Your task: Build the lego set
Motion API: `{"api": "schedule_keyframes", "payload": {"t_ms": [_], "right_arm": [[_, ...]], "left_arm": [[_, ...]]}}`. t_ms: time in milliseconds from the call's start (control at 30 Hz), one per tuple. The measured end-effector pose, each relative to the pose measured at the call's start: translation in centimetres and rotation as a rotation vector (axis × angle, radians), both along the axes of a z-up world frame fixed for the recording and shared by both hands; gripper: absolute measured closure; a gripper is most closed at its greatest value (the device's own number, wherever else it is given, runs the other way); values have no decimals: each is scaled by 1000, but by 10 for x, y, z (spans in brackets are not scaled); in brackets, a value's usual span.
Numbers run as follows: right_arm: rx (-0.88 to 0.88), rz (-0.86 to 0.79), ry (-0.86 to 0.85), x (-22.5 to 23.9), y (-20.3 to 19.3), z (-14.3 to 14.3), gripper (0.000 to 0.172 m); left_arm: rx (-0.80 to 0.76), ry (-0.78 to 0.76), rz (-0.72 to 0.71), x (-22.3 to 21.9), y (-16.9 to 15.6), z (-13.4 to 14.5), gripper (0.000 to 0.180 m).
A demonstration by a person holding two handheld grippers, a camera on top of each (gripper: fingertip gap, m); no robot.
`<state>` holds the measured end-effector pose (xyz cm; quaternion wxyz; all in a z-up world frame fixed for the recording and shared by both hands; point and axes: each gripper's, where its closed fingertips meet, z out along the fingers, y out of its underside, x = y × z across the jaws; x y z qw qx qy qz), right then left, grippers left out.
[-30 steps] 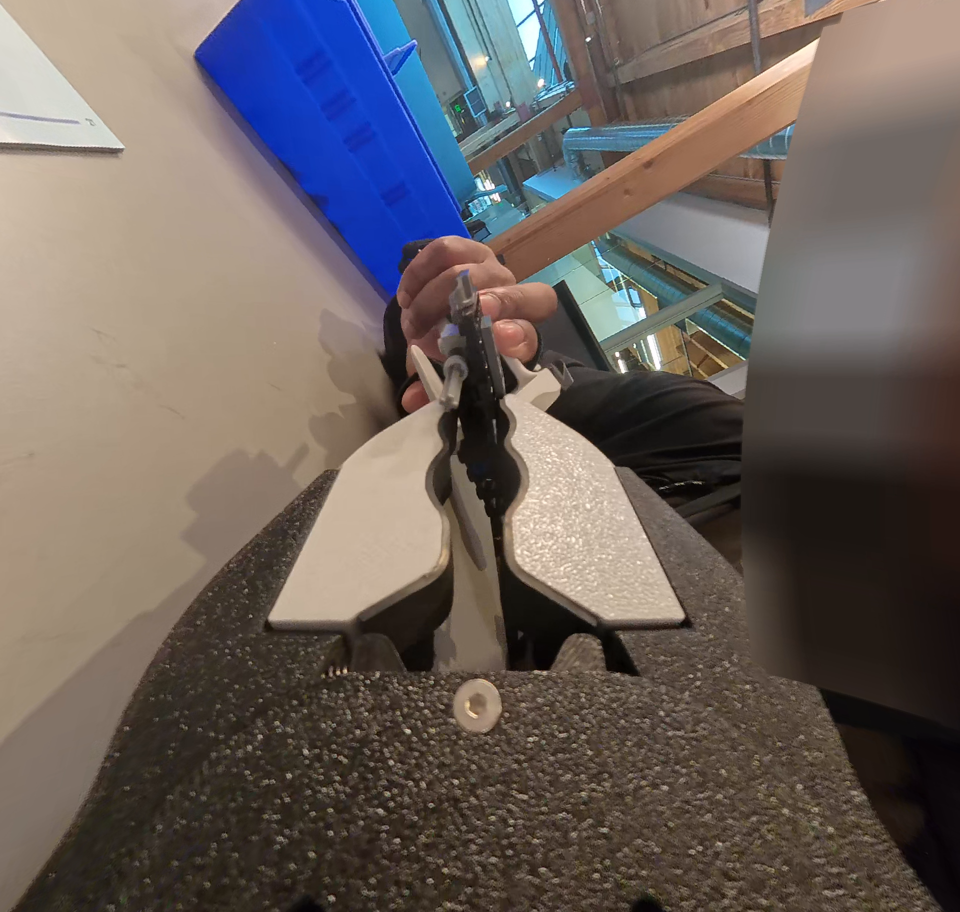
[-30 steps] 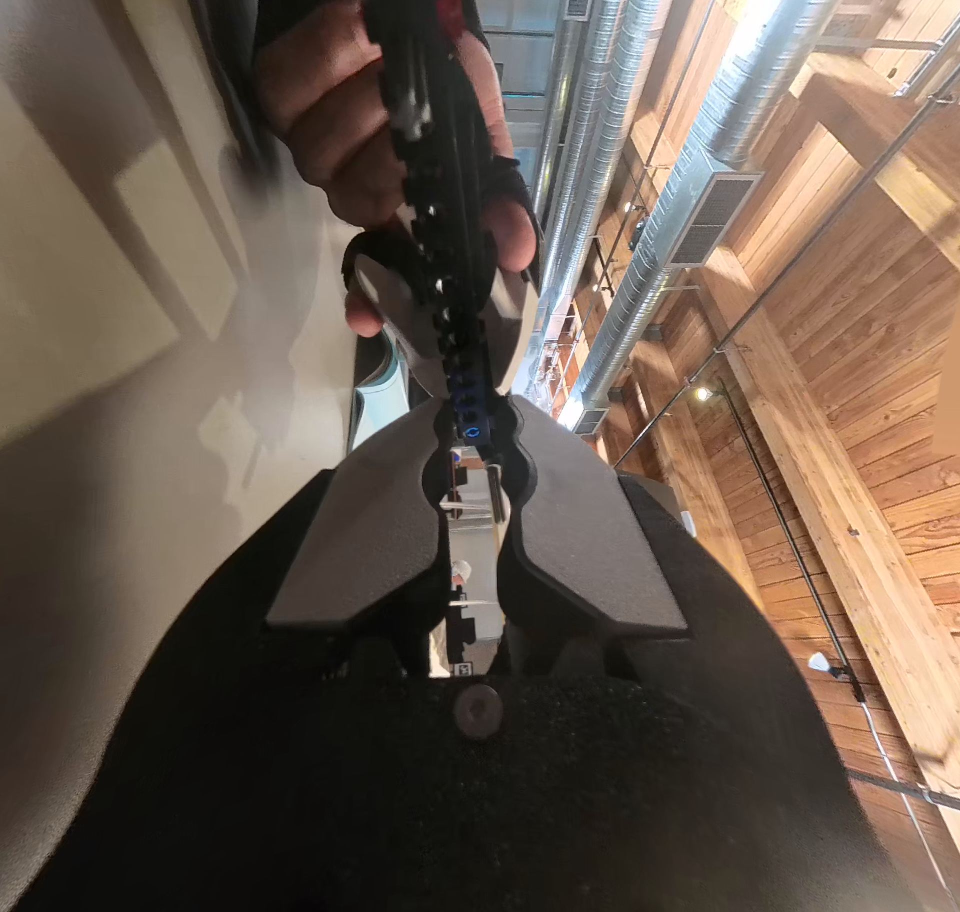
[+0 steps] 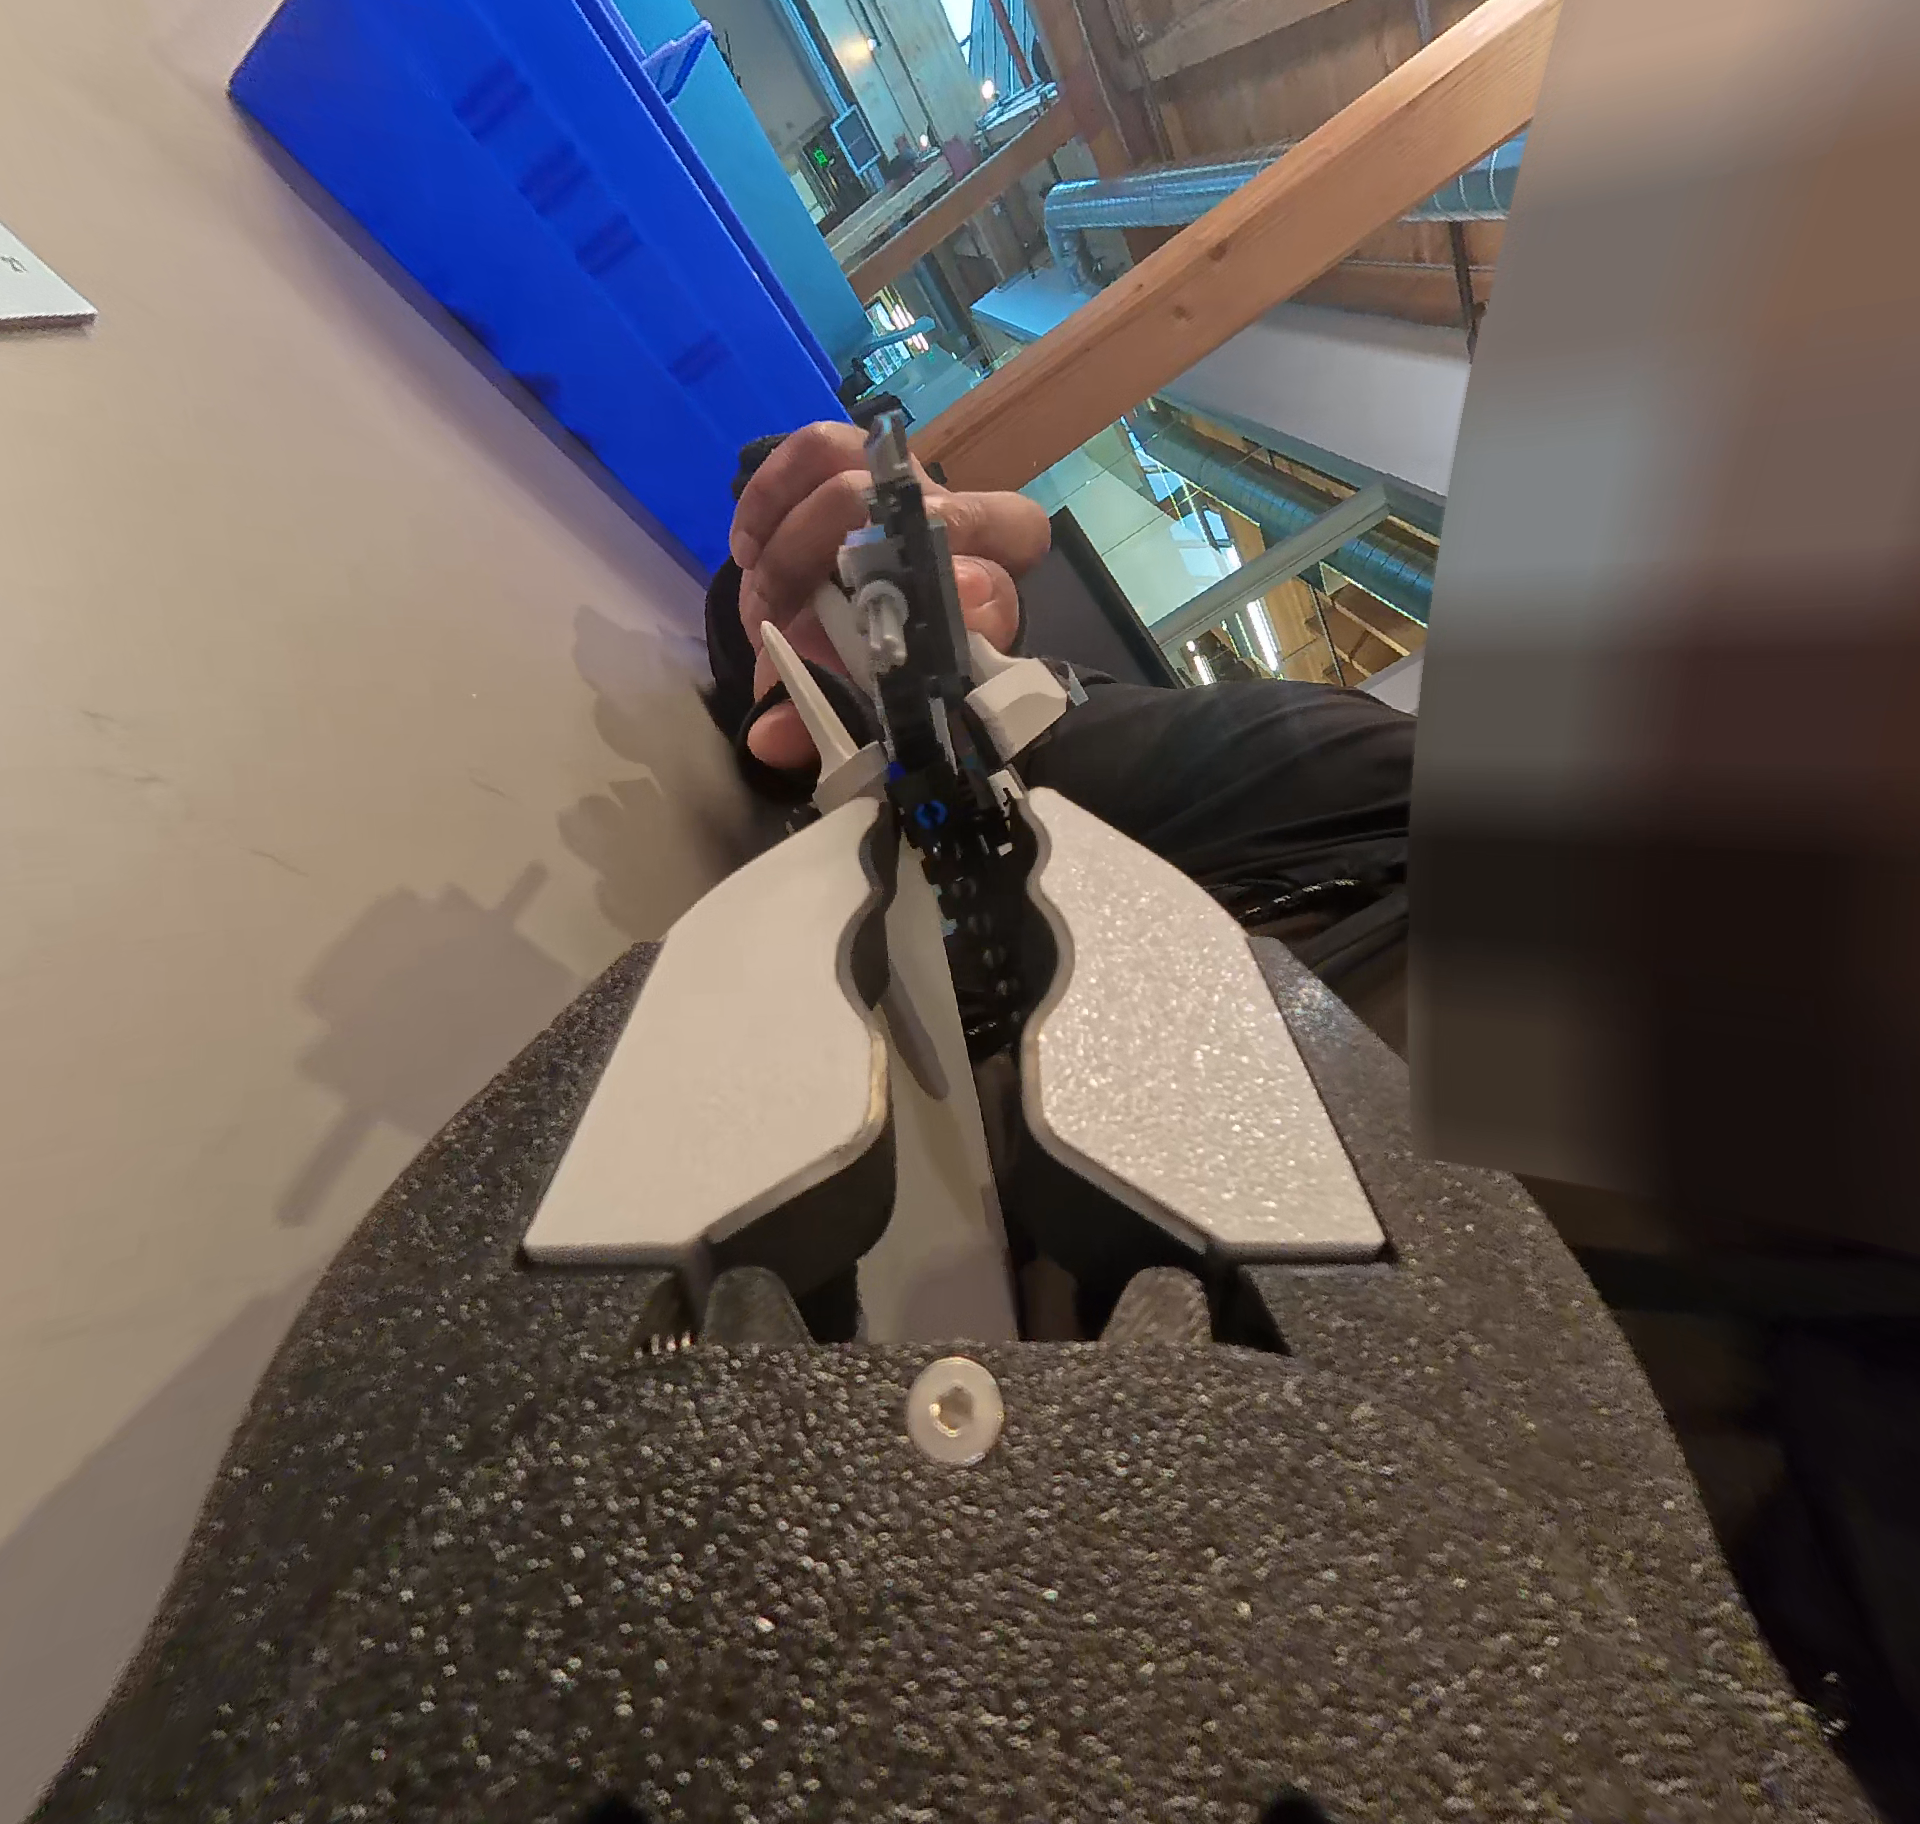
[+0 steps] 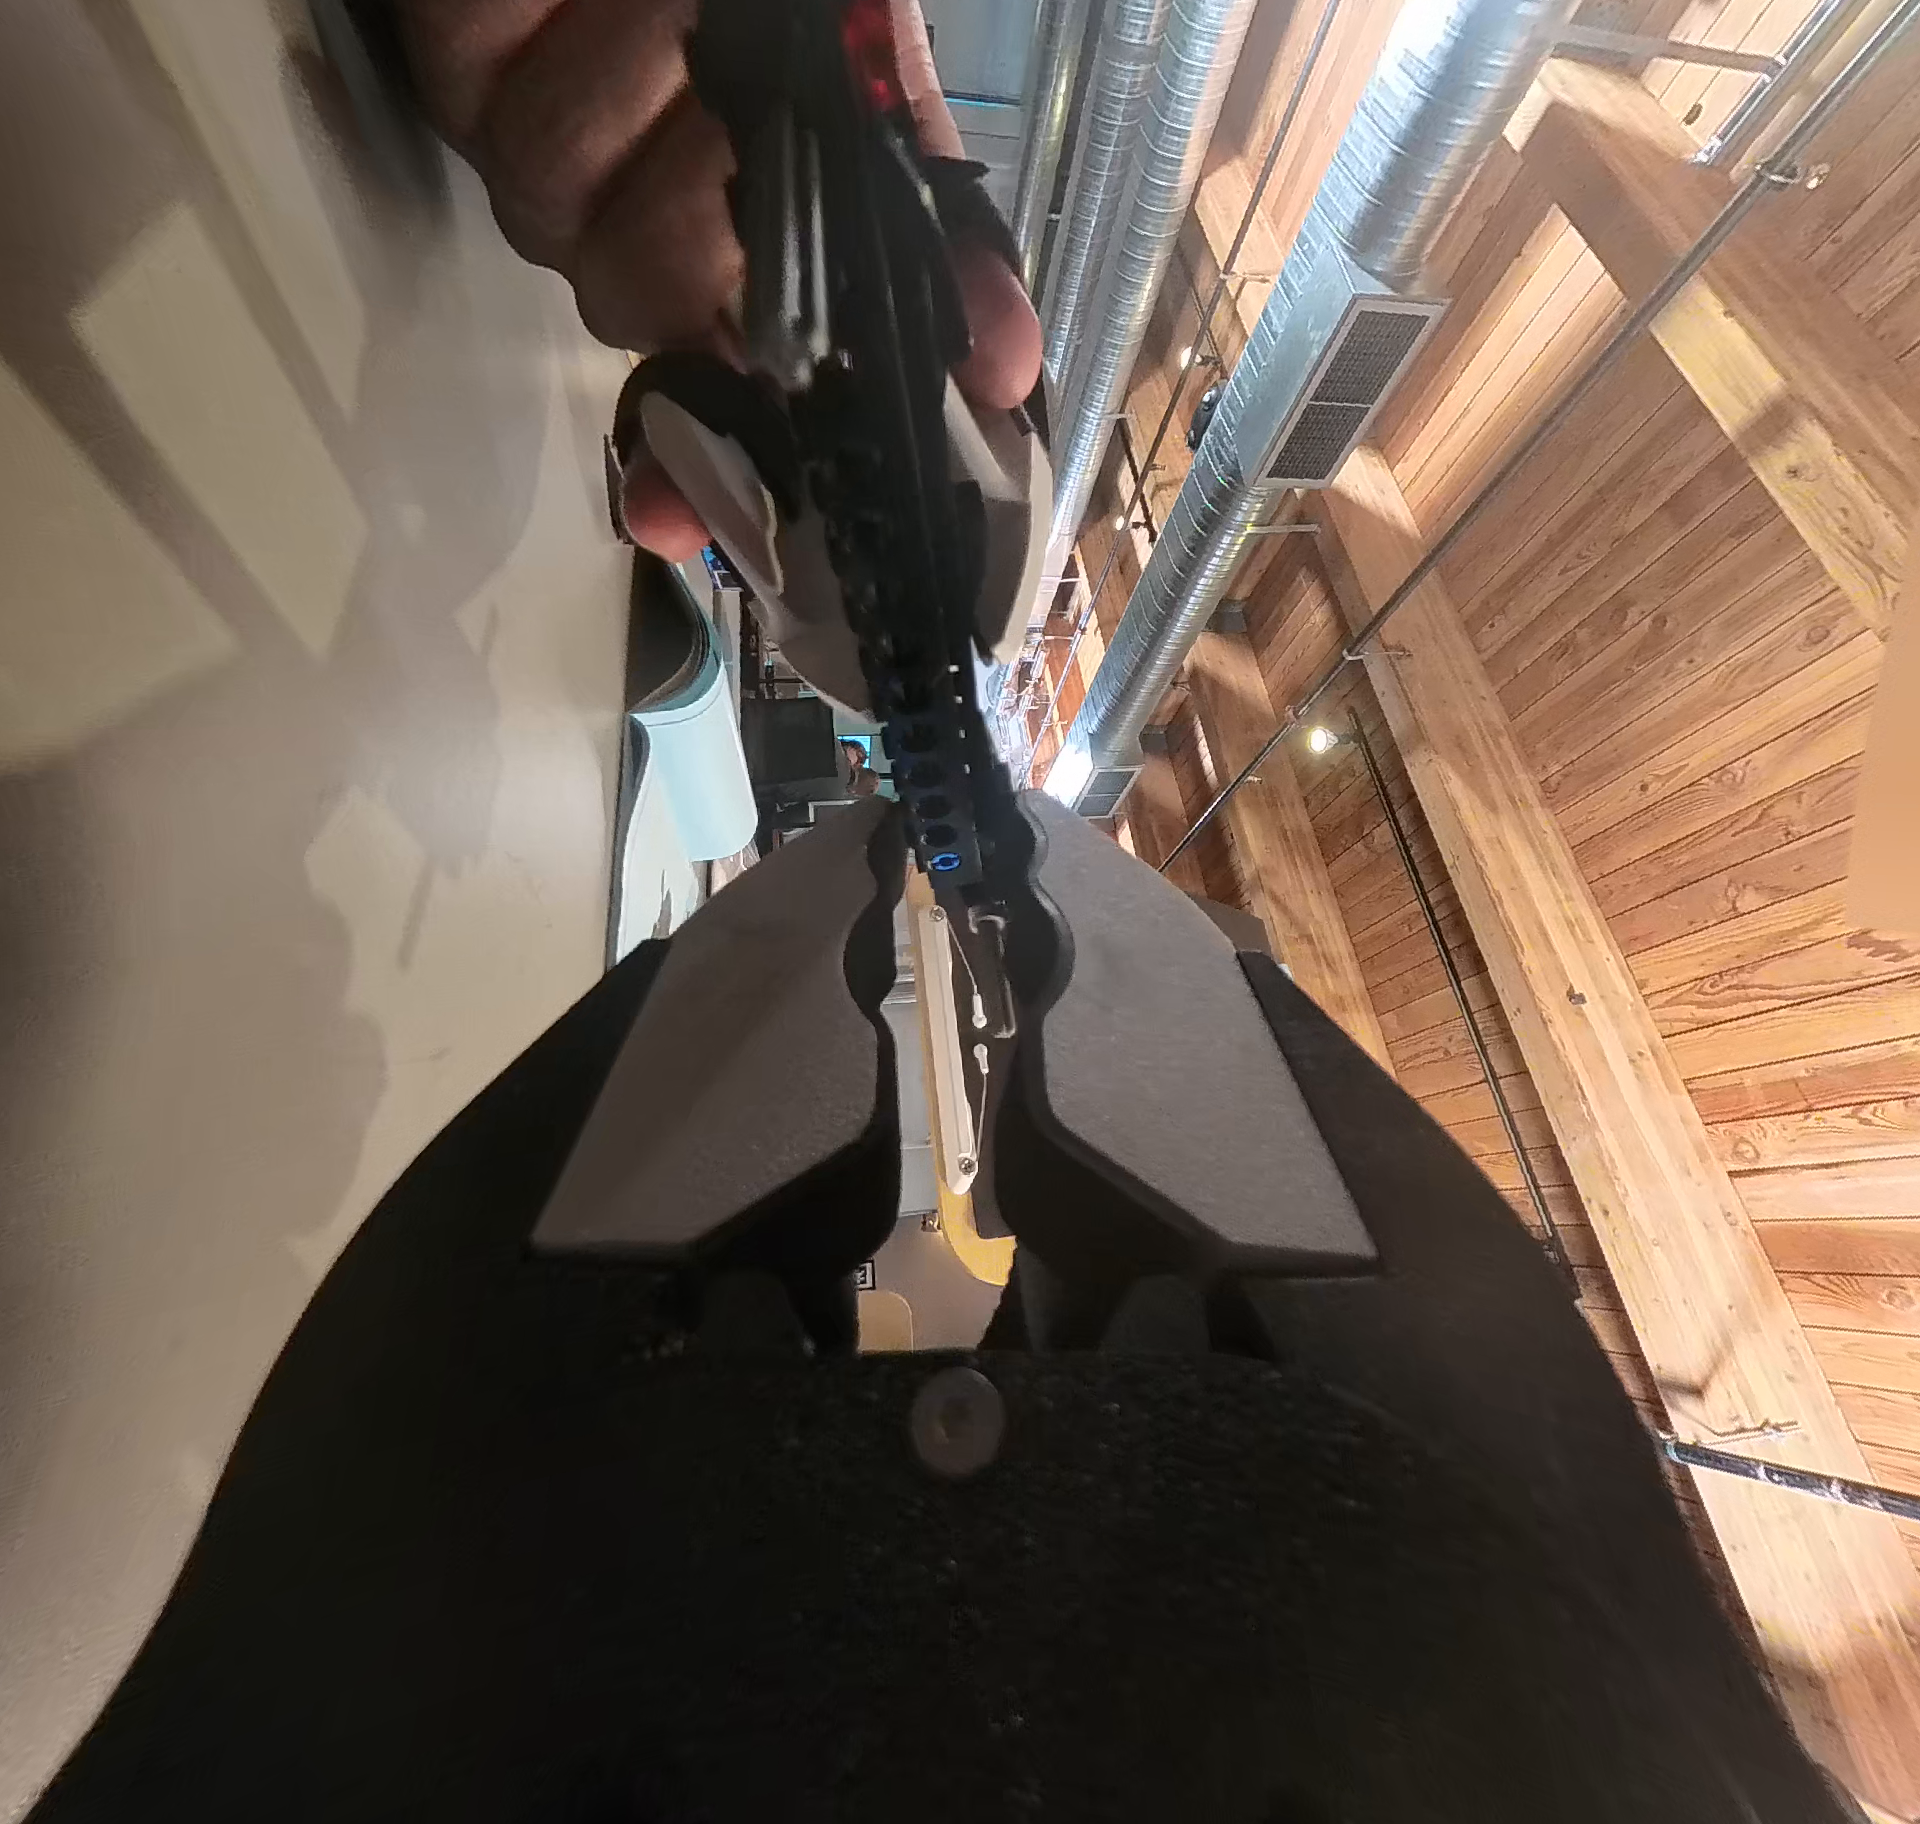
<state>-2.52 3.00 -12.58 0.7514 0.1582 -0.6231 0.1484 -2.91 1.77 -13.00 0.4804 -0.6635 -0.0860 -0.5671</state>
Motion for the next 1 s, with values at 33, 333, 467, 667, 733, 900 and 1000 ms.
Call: {"api": "schedule_keyframes", "payload": {"t_ms": [33, 333, 467, 667, 733, 900, 1000], "right_arm": [[0, -1, 4, 0, 0, 0, 156], [17, 16, 38, 3, -3, 2, 156], [24, 17, 52, 4, -4, 3, 156], [19, 11, 61, 4, -3, 5, 156], [11, 8, 63, 4, -2, 6, 156], [9, 10, 68, 5, -2, 7, 156], [8, 12, 75, 6, -3, 8, 156]], "left_arm": [[4, -2, 3, 0, 0, 1, 160], [7, -27, -13, 2, -1, 2, 160], [10, -43, -14, 2, -1, 3, 161], [28, -39, -17, 3, -2, 5, 161], [52, -15, -26, 5, -4, 7, 160], [72, 31, -45, 11, -6, 7, 156], [70, 35, -35, 10, -5, 7, 162]]}}
